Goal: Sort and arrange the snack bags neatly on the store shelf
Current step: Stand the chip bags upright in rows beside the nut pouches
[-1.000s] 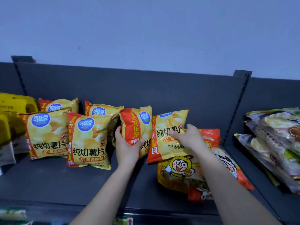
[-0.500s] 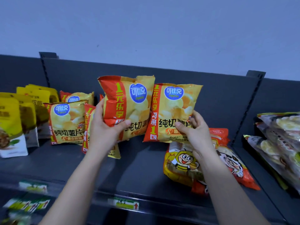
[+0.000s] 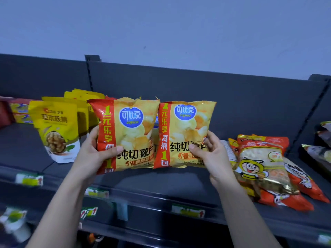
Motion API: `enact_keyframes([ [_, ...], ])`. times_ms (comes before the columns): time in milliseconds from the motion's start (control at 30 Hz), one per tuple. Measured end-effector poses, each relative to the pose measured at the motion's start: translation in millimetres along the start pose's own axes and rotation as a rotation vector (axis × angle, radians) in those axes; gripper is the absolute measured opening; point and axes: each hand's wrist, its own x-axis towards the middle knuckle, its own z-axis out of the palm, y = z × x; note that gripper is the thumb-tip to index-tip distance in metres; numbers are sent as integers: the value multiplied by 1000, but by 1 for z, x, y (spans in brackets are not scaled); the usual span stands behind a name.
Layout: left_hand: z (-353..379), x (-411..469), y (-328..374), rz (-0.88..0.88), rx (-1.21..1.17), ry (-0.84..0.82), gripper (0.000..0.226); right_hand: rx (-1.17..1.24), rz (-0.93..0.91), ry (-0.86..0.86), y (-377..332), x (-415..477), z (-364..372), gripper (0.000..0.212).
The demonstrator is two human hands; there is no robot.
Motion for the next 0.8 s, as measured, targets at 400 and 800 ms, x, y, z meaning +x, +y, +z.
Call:
enact_keyframes([
  [400, -90, 40, -40, -221, -22, -231, 84, -71, 106, 100, 42, -34, 82, 47],
  [800, -86, 59, -61, -126, 313, -204, 125, -169, 140, 175, 67, -25, 97, 46],
])
